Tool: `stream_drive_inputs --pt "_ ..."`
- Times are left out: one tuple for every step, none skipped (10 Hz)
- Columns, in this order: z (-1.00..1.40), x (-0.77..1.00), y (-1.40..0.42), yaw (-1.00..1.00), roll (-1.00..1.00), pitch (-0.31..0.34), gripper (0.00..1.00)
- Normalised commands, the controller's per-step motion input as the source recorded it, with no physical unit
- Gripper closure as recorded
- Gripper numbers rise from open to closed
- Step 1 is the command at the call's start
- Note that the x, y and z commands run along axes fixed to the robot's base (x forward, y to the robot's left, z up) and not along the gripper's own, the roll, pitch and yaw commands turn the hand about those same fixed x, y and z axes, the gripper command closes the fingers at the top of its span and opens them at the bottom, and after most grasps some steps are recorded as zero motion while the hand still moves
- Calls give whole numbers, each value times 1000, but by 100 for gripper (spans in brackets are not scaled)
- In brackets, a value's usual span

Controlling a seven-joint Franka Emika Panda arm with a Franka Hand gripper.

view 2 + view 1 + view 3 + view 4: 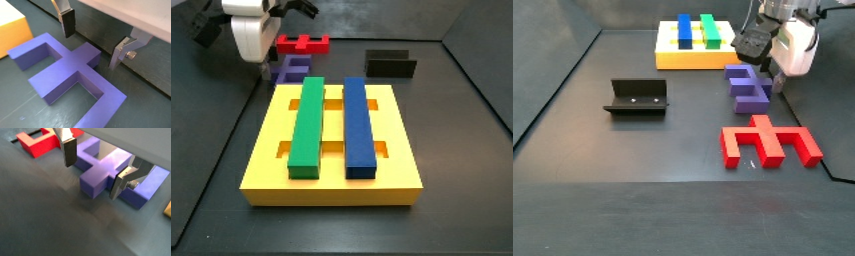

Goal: Pick up the purple object. Move up. Place the purple object on the fixture. Regrasp the purple object. Move to above the board. Insert the purple object.
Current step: Pick up the purple object.

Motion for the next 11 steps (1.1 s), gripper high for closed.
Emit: stream_drive_inputs --pt "-277 0 0 -140 27 0 0" --pt "-223 69 0 -51 10 11 0" --pt "-180 97 0 -26 0 23 0" --pt "-169 46 0 -20 6 16 0" --pt "-226 0 0 -34 46 13 0" --pt "-89 111 0 -49 0 21 0" --pt "-23 123 0 -29 0 20 0" --pt "-26 77 0 -14 0 3 0" --pt "-20 71 0 -9 0 3 0" --pt "-14 0 0 0 11 0 0" --pt "0 0 0 0 0 0 0"
